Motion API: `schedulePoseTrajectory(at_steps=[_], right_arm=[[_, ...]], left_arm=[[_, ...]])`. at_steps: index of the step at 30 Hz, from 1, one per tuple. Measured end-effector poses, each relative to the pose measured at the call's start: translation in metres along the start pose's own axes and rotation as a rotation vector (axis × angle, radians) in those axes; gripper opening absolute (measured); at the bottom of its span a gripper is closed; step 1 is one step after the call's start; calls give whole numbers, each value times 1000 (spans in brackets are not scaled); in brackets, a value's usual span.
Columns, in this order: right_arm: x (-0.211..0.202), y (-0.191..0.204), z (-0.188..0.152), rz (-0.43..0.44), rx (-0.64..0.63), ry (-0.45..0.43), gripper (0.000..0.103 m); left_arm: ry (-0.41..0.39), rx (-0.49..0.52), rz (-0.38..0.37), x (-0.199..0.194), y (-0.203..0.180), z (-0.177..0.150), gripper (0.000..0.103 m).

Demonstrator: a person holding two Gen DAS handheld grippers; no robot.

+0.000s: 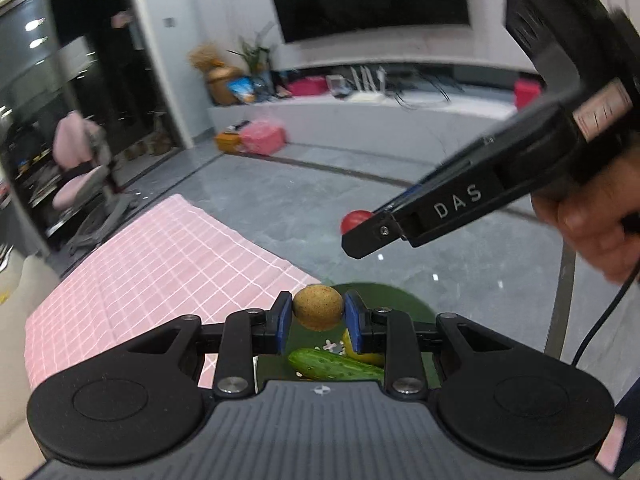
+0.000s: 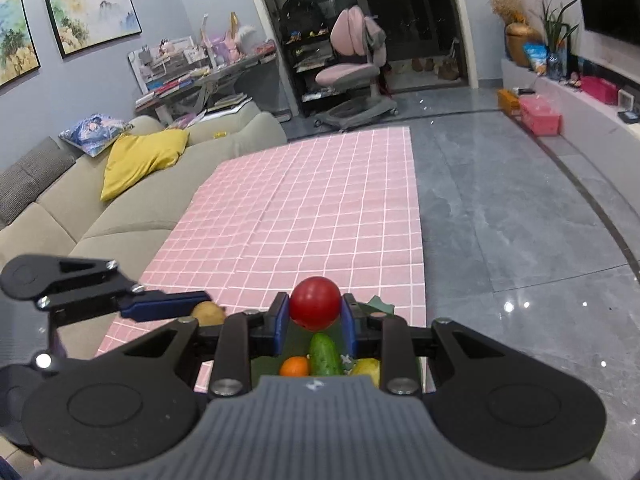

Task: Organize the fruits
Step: 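Carry the tomato and kiwi over the colander and open both tools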

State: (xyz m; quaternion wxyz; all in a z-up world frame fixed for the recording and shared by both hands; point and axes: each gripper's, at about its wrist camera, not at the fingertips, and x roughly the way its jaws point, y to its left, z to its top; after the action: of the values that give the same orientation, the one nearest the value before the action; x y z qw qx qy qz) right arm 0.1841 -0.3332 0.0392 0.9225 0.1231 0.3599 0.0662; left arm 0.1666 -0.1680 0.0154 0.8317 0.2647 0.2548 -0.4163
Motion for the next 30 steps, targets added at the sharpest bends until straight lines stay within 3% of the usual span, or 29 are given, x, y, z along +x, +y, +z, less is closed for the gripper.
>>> schedulePoseTrajectory(at_steps=[7, 11, 20, 30], right_arm=[[65, -22, 2, 10, -64, 113, 24], [99, -30, 0, 12, -65, 171, 24], [150, -40, -5, 9, -39, 273, 24], [172, -45, -16, 2, -36, 330, 24]], left_arm=[[97, 173, -79, 76, -9, -18, 32], [135, 189, -121, 107, -6, -23, 32], [219, 224, -199, 140, 10, -32, 32], [266, 233, -227, 151, 11, -39, 32]])
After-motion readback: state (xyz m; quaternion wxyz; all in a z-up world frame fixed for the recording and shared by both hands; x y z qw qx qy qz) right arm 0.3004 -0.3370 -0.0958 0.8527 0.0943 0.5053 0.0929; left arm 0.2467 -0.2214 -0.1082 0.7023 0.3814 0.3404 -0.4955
